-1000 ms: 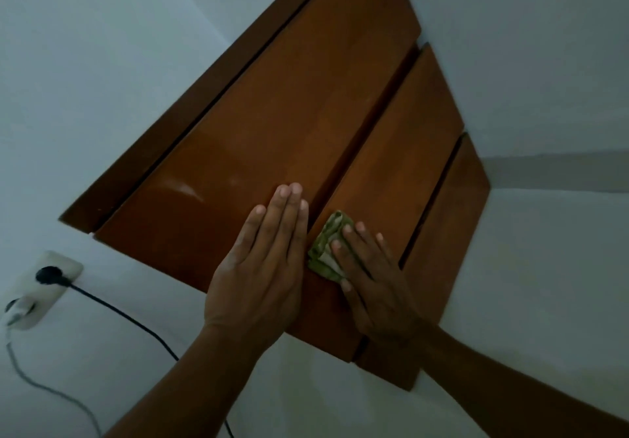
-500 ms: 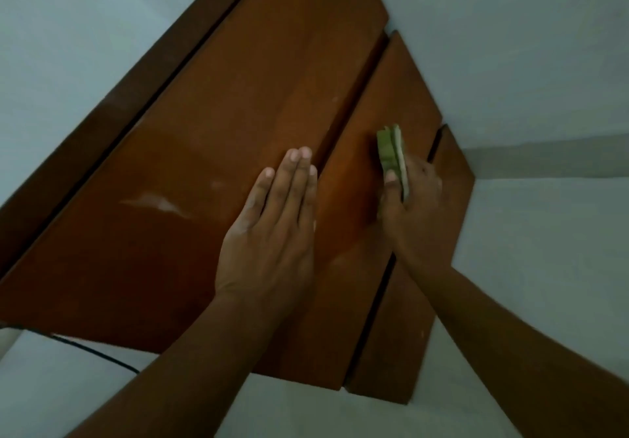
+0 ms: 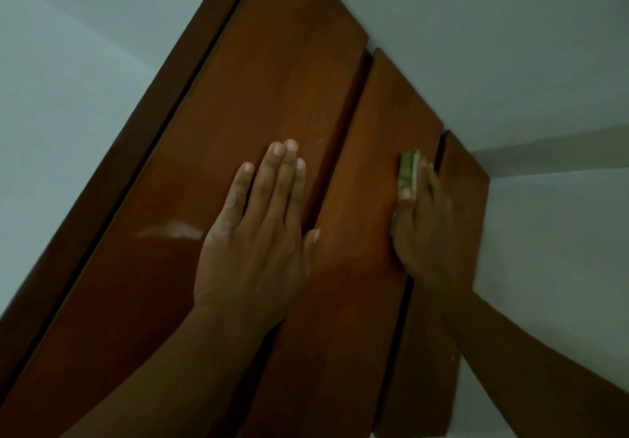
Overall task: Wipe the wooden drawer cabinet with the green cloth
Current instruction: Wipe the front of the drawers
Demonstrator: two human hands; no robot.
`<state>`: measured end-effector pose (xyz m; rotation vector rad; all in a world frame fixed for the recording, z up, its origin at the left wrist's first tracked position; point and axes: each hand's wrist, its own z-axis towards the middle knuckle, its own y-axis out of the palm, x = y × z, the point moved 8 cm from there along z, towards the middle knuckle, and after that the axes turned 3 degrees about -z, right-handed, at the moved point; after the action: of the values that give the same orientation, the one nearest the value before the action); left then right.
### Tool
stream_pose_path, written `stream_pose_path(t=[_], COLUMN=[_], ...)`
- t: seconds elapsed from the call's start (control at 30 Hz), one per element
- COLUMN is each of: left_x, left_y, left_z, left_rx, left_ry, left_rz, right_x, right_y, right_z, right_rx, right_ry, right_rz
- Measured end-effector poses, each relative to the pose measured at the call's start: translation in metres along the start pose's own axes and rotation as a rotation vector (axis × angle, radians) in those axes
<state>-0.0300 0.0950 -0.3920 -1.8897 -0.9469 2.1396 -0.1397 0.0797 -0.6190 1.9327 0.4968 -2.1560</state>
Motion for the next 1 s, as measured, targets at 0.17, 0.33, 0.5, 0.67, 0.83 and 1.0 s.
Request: stream_pose_path(t=[0.17,0.33,0.5,0.67,0.83,1.0], left_x=[0.005,0.006,0.005,0.007,0.01,0.009], left_y=[0.0,0.003,0.003,0.005,0.007,0.008], left_z=[0.005,0.005,0.006,0.006,0.007,0.007], left_rx=[-0.011,-0.016,-0.02,-0.043,-0.024,-0.02], left_ry=[0.012,0.027,0.02,0.029,0.055,0.047], left_rz=[0.019,-0.002,0.02,0.019,0.01,-0.003], right_x=[-0.028,-0.098,-0.061,0.008,0.023,-0.02], right_y=[-0.019,0.005,0.011,0.006,-0.035,-0.037], right_z=[-0.042,-0.063,0.047,0.098,0.078,0.043], right_rx=[0.056,-0.057,-0.042,0.033,0.208,0.18], right_ry=[-0.026,-0.473,-0.365,-0.146,-0.019,-0.055], right_rz=[0.099,0.044,0.083,0.088,0.064,0.177])
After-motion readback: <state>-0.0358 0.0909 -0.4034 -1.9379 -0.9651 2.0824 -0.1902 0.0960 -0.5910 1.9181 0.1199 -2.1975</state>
